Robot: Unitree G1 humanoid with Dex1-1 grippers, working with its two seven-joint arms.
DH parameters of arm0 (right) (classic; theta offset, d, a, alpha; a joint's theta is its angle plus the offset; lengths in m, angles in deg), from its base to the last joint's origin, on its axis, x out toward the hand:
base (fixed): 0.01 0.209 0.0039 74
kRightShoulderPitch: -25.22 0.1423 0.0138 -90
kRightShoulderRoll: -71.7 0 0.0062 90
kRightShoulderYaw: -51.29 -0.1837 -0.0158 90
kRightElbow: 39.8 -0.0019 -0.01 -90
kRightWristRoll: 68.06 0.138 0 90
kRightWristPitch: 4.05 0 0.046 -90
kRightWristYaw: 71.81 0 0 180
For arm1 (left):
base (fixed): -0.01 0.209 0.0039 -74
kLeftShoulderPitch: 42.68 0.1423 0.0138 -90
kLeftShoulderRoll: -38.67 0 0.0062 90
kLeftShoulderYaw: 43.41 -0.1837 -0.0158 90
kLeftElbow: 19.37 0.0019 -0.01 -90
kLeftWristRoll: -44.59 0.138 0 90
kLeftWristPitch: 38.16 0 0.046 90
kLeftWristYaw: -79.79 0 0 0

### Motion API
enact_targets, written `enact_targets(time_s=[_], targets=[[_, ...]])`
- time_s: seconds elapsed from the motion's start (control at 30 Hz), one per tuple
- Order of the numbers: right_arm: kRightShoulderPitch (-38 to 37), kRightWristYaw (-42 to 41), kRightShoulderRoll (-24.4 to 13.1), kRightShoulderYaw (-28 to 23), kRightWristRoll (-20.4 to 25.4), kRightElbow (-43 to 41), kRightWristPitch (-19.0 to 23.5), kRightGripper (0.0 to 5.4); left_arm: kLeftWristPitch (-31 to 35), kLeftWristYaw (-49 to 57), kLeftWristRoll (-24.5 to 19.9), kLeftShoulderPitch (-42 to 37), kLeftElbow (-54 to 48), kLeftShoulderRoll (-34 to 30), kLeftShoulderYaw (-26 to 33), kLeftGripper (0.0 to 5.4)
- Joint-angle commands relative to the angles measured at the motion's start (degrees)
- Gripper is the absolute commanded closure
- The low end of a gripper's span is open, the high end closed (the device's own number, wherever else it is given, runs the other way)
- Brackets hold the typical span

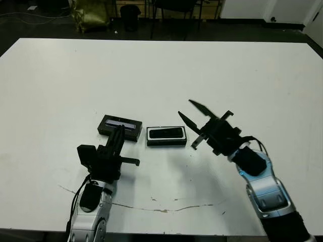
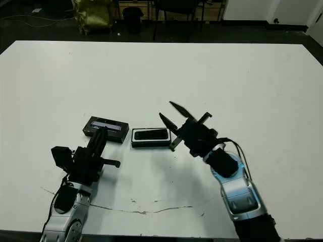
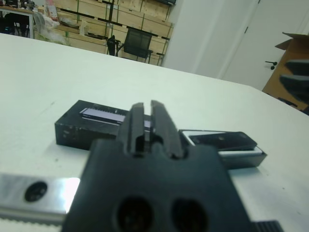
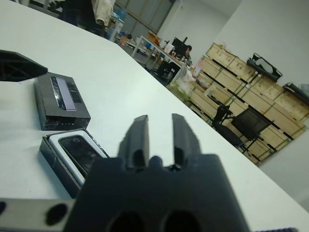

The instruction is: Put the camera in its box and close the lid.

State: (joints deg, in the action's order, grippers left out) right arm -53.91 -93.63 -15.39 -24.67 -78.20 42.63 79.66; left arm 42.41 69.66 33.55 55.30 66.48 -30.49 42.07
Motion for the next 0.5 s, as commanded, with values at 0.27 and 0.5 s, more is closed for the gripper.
enact_targets(time_s=[0.27, 0.5], targets=[[3.7, 1.2, 1.8, 2.1, -3.5, 4.9, 7.1, 5.38, 0.2, 0.1, 0.2, 0.8, 0.7, -0.2, 0.0, 5.40], [6.9, -0.8, 2.3, 2.8, -3.8, 7.4, 15.0, 5.38, 0.1, 0.5, 0.7, 1.0, 0.5, -0.1, -0.1, 5.40]])
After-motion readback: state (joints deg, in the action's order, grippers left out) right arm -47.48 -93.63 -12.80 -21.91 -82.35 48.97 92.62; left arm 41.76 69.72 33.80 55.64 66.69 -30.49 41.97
